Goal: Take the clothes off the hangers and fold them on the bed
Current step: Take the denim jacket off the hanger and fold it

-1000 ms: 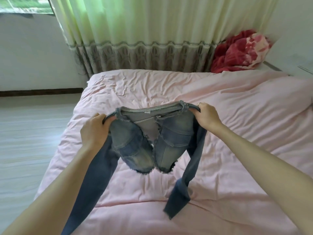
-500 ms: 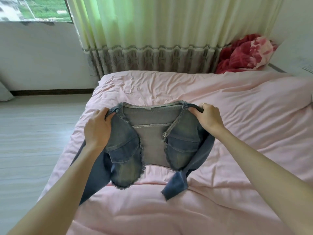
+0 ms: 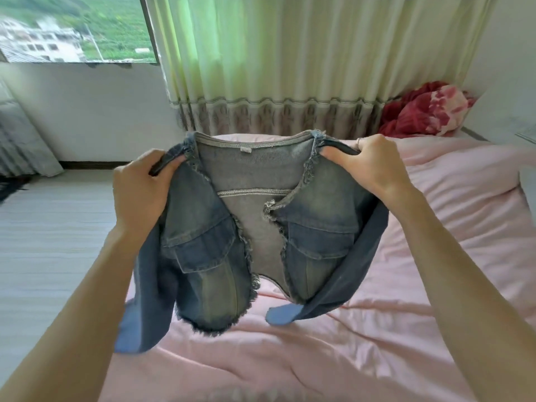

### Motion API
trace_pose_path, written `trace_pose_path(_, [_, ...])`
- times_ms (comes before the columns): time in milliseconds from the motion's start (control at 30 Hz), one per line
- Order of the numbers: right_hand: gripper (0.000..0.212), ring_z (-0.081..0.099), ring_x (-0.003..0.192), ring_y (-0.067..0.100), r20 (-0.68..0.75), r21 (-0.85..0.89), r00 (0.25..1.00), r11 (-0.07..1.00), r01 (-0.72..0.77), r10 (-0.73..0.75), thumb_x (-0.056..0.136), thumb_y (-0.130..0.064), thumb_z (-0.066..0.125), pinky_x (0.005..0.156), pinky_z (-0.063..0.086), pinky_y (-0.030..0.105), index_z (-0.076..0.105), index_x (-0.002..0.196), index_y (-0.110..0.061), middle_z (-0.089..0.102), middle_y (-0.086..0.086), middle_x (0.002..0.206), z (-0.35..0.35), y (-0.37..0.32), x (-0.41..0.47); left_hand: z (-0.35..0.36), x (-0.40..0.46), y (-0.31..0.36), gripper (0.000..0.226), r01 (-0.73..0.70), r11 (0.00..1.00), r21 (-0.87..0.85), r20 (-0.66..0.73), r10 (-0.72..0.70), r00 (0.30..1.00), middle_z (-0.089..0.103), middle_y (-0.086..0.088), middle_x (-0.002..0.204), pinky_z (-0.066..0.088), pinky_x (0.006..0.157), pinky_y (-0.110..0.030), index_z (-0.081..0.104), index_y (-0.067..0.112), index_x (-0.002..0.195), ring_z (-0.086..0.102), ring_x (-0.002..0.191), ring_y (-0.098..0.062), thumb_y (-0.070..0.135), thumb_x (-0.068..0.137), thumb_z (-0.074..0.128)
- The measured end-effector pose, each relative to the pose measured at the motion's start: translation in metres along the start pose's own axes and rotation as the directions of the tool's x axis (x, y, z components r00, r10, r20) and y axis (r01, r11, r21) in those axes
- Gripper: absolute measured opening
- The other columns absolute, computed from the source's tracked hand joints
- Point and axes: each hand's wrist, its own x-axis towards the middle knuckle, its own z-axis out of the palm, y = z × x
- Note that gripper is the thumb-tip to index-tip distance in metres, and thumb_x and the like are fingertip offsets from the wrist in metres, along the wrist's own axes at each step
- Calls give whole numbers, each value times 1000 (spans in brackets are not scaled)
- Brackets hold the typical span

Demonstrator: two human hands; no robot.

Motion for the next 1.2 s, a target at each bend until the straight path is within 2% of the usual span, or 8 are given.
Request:
trace_pose_path(100, [51,48,58,19,84,21,996,999,-35,33,75,-54,69,54,34,30,60,58,-7,57,14,60,-25,-10,-4,-12,10,11,39,24,998,-59,85,-19,996,50,12,57,27,52,-16,49,6,64,35,51,-2,33,88,63])
trace_pose_path(233, [52,58,70,18,279,88,957,991,-105,77,72,-52,72,64,42,30,71,80,0,71,15,82,-40,-13,-8,-13,9,13,40,81,994,-75,234,-61,970,49,-15,59,29,56,-27,55,0,65,35,56,-7,32,87,65])
trace_pose_path(333, [54,56,66,26,433,39,898,994,-106,79,73,-48,73,58,36,29,64,72,5,64,17,72,-37,-13,-9,-1,3,0,35,120,992,-44,318,-100,943,55,-17,63,30,57,-28,61,3,67,40,59,-12,33,85,66])
trace_pose_path(400, [53,54,61,16,520,8,847,991,-135,111,75,-46,73,56,36,26,63,74,6,62,13,70,-22,-6,-4,11,-2,-13,37,146,989,20,397,-142,907,55,-14,61,29,54,-26,59,5,66,41,58,-15,35,86,65])
trace_pose_path(533, [48,44,41,4,604,-81,772,979,-188,199,79,-40,71,42,29,16,42,52,-15,45,-8,42,37,36,6,44,-15,-48,47,184,976,112,499,-216,840,50,-16,59,26,52,-20,52,-7,65,38,55,-16,33,86,66])
trace_pose_path(700, [48,38,53,12,555,-160,775,953,-258,303,83,-40,67,46,25,21,36,52,-22,42,-7,47,123,107,18,100,-24,-109,51,262,955,140,548,-295,783,33,-2,48,24,48,-22,33,10,52,30,46,-10,30,87,65])
trace_pose_path(800, [56,38,53,18,505,-220,756,909,-354,417,80,-50,66,49,23,32,34,53,-14,38,1,53,169,137,36,140,-16,-147,48,310,936,170,557,-350,753,40,-4,48,27,49,-22,37,15,51,36,49,-15,30,88,63])
trace_pose_path(1200, [51,56,81,35,372,-372,750,828,-419,546,82,-58,60,62,33,32,39,56,-19,56,14,73,321,232,132,300,22,-276,23,248,904,347,553,-411,725,62,-12,100,35,68,-33,60,7,102,55,93,-31,28,96,52])
